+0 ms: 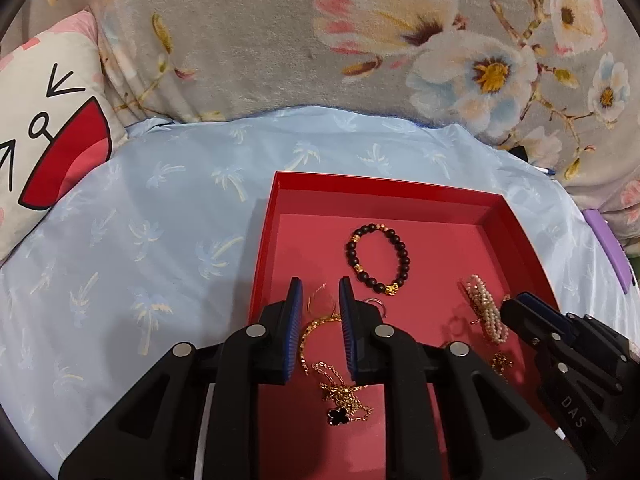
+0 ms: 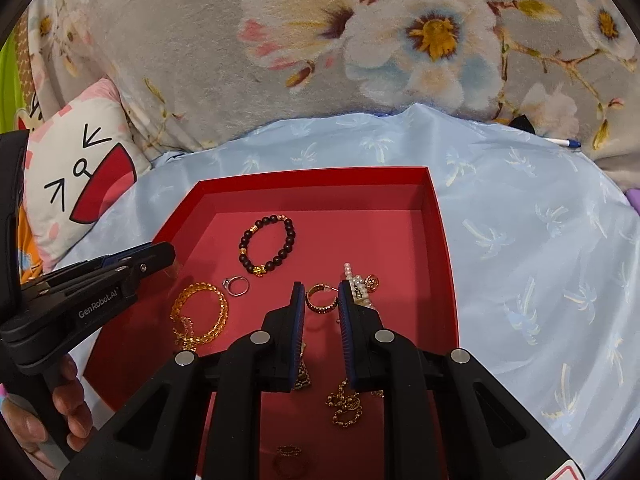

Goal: Organize jewelry

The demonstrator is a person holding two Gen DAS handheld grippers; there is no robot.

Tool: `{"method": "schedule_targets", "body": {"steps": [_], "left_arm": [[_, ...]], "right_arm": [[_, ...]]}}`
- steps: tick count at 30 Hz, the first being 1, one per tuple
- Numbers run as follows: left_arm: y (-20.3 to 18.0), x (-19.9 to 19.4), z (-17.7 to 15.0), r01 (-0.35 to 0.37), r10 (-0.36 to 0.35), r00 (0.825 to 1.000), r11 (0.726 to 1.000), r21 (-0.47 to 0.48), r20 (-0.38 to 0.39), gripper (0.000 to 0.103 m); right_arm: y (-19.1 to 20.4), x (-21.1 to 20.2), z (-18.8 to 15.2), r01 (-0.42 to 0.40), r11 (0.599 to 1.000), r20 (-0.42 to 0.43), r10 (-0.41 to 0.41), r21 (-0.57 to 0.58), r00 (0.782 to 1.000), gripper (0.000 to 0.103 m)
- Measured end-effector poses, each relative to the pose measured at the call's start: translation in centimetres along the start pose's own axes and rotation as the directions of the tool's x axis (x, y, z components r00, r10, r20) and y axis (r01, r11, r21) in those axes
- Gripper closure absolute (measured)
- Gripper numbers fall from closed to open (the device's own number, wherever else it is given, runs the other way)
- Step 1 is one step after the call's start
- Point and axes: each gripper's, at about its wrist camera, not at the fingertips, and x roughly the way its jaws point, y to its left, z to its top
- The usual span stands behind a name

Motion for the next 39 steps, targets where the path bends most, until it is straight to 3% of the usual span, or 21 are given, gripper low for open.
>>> {"method": "schedule_targets", "body": {"steps": [3, 5, 13, 31, 39], "left_arm": [[0.0, 0.3, -0.1, -0.001, 0.001, 1.0, 1.0, 0.0, 0.001, 0.078], [0.1, 0.1, -0.1, -0.007, 0.007, 1.0, 1.0, -0.004, 0.013, 0.068], [0.2, -1.7, -0.1, -0.024, 0.024, 0.998, 1.0, 0.003, 0.061, 0.052], [-1.5, -7.5, -5.2, -0.07, 0.066, 0.994, 0.997, 0.046, 0.085, 0.048], [-1.1, -8.2, -6.1, -0.095, 0.092, 0.992, 0.995, 0.028, 0.088, 0.048]], "right_arm": [[-0.1, 0.0, 0.1, 0.003, 1.0, 0.004, -0.003, -0.001, 1.0, 0.085], [-0.2, -0.2, 0.1, 0.002, 1.0, 0.012, -0.002, 0.002, 1.0, 0.084], [-0.8, -2.0, 0.2, -0.001, 1.0, 0.047, 0.0, 0.021, 0.999, 0.076], [0.9, -8.5, -5.5, 0.015, 1.0, 0.064, -0.016, 0.009, 0.998, 0.057], [0.5, -9.3, -6.1, 0.027, 0.999, 0.073, -0.03, 0.041, 0.997, 0.055]]}}
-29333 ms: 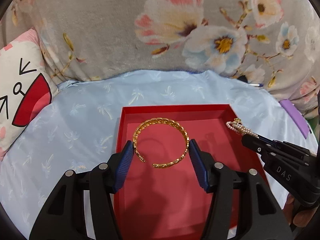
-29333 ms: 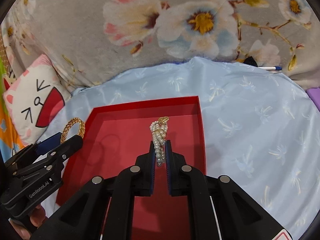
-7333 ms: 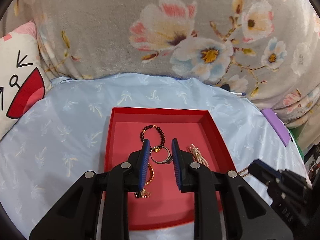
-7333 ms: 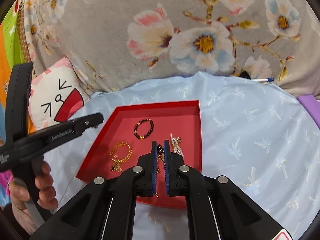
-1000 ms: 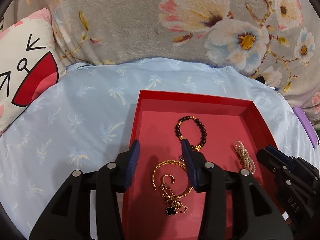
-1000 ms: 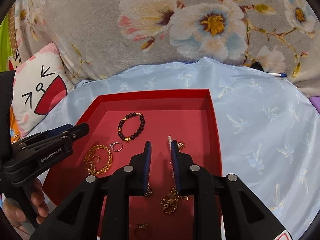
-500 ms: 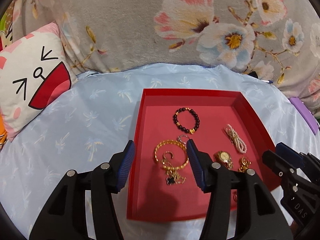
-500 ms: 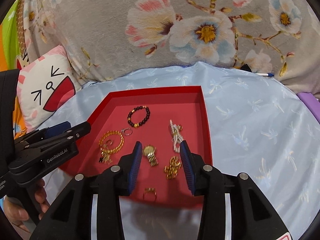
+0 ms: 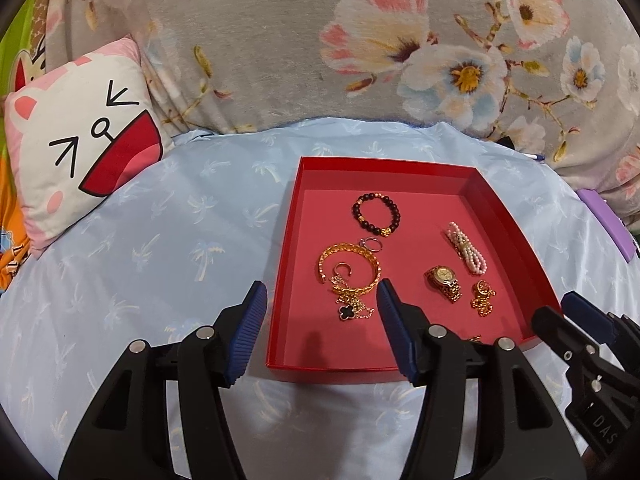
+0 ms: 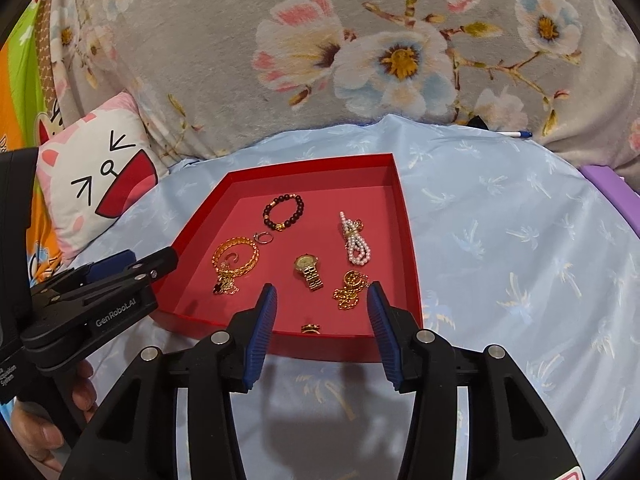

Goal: Organize jewelry

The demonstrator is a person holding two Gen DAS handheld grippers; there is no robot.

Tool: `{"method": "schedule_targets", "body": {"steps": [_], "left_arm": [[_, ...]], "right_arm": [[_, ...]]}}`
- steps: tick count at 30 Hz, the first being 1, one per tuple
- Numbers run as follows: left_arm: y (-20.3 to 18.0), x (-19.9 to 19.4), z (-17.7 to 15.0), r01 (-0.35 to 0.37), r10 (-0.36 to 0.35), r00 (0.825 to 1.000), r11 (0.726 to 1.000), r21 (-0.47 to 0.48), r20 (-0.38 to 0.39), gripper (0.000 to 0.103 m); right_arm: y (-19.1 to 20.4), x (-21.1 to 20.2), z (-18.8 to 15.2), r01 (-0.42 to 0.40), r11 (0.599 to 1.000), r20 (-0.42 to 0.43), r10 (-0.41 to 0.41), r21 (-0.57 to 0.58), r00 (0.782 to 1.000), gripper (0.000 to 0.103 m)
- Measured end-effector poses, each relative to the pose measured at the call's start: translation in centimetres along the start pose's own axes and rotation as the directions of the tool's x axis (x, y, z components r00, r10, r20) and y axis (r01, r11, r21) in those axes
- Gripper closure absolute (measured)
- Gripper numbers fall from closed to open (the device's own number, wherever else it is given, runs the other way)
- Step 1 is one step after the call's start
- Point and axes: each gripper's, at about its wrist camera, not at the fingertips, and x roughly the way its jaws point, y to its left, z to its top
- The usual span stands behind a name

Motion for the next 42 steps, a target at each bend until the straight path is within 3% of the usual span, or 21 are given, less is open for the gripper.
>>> {"method": "schedule_targets", "body": {"steps": [6, 8, 23, 30, 42], "left_arm": [[0.2, -0.1, -0.6, -0.025, 0.025, 1.0, 1.0, -0.011, 0.016, 0.048], [0.2, -0.1, -0.9, -0.031, 0.032, 0.999, 0.999, -0.015, 0.026, 0.041], [-0.8, -1.6, -2.0, -0.067, 0.064, 0.993, 0.997, 0.031, 0.099, 0.018], [-1.8, -2.7, -2.6, -0.097, 0.088, 0.988, 0.993, 0.061, 0.127, 0.015], [-1.1, -1.8, -4.1, -0.136, 0.132, 0.988, 0.99, 0.046, 0.078, 0.011]], "right_arm": [[-0.4, 0.3, -0.4, 0.047, 0.999, 0.016, -0.047, 0.01, 0.999, 0.048], [-0.5, 0.3, -0.5, 0.057, 0.998, 0.023, -0.057, 0.011, 0.998, 0.045], [0.1, 0.9, -1.9, 0.096, 0.995, 0.02, -0.095, -0.031, 0.995, 0.037], [0.6, 0.3, -2.4, 0.116, 0.992, 0.03, -0.115, -0.044, 0.993, 0.031], [0.8, 0.8, -3.1, 0.12, 0.992, 0.008, -0.12, -0.043, 0.993, 0.025]]}}
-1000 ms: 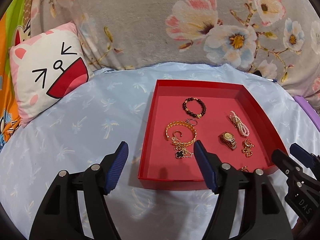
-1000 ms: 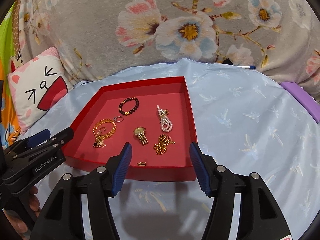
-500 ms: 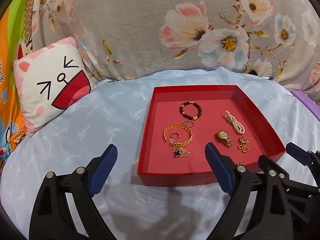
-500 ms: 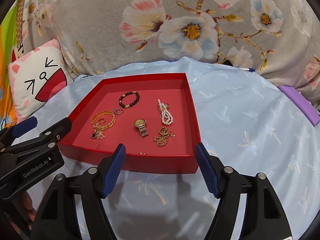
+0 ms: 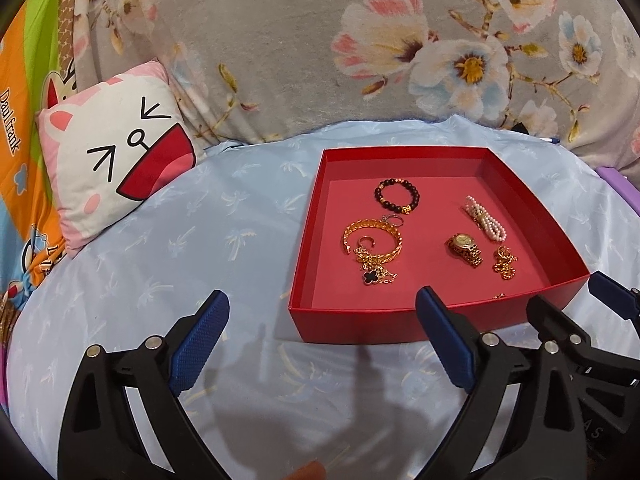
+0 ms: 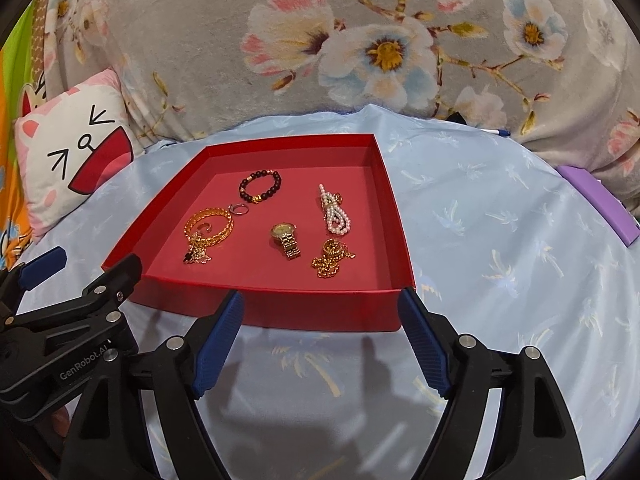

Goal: Organize jewelry

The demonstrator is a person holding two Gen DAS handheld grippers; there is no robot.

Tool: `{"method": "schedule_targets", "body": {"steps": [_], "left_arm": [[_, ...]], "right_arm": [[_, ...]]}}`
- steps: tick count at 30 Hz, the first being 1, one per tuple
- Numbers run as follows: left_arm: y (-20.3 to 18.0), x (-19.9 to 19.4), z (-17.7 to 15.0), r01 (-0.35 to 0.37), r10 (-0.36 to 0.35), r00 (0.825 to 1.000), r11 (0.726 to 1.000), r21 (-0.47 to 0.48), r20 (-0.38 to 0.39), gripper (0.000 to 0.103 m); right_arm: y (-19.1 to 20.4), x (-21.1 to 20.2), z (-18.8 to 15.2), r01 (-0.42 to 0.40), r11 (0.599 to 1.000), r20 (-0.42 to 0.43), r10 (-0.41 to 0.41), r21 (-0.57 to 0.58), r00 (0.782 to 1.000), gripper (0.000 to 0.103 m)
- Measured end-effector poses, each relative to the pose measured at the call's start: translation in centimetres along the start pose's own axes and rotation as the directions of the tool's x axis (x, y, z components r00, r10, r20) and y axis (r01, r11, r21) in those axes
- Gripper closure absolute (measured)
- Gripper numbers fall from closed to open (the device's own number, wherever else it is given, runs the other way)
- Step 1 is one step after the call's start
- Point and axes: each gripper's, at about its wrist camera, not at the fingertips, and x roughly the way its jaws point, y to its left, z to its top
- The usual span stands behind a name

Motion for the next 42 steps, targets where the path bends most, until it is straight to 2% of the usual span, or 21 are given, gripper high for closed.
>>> {"method": "schedule_targets", "body": {"steps": [19, 25, 42], "left_arm": [[-0.2, 1.0, -1.2, -0.007, 0.006, 1.0, 1.0, -0.02, -0.005, 0.011], [0.0, 1.3, -1.3, 0.007, -0.008, 1.0, 1.0, -0.029, -0.024, 0.01], [-0.1, 1.2, -1.3, -0.007, 0.007, 1.0, 1.0, -0.024, -0.02, 0.01]], "right_arm": [[-0.1, 0.6, -0.8, 0.031, 1.0, -0.017, -0.031, 0.005, 0.999, 0.018], [0.0, 0.5, -0.8, 0.041, 0.999, -0.014, -0.041, 0.0, 0.999, 0.017], [-0.1, 0.5, -0.8, 0.046, 0.999, -0.015, -0.046, -0.001, 0.999, 0.017]]}}
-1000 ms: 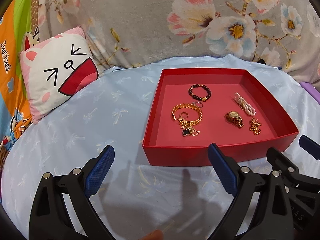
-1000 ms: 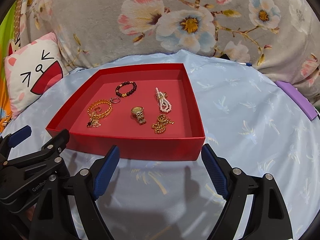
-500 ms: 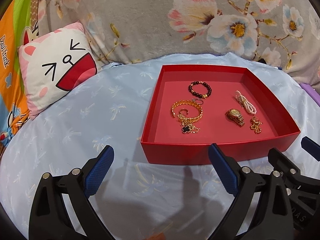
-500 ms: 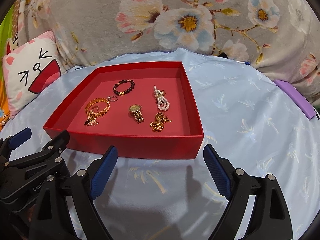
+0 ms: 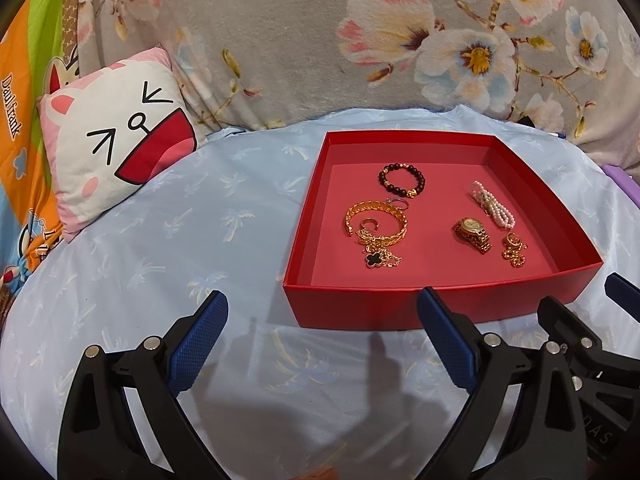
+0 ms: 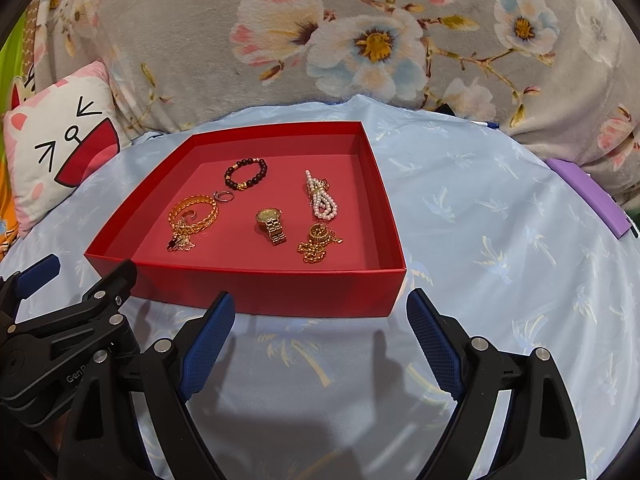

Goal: Organize jewelry

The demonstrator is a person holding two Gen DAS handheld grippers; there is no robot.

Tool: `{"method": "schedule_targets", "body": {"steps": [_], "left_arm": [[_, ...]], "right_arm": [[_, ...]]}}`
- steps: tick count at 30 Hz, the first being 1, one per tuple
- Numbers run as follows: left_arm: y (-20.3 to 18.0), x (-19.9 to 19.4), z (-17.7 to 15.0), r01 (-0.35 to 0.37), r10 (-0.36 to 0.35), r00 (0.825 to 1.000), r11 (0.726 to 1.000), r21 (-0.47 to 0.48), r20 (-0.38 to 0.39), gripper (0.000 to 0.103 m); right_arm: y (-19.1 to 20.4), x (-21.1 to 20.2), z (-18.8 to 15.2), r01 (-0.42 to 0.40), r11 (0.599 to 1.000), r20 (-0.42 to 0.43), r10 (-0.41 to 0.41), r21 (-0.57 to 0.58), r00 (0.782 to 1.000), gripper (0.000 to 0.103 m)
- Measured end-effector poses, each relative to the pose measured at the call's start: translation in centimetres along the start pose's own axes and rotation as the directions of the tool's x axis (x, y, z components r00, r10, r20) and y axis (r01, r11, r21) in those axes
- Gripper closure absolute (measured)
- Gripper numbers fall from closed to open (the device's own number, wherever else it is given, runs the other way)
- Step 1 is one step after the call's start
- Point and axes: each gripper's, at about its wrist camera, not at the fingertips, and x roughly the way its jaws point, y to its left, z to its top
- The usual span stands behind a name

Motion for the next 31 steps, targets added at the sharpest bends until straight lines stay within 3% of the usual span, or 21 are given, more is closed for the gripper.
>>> {"method": "schedule_targets", "body": {"steps": [21, 31], "left_arm": [[-0.15, -0.25, 0.08, 0.007, -0.007, 1.0, 1.0, 0.004, 0.008, 0.01], [-0.53, -0.15, 0.09, -0.017, 0.017, 1.0, 1.0, 0.017, 0.006, 0.01]], "right_arm": [[-0.19, -0.05, -0.08, -0.003, 1.0, 0.0, 0.003, 0.001, 1.0, 0.017], [-0.52, -0.26, -0.34, 0.034, 0.999, 0.0, -0.034, -0.002, 0.999, 0.017]]}}
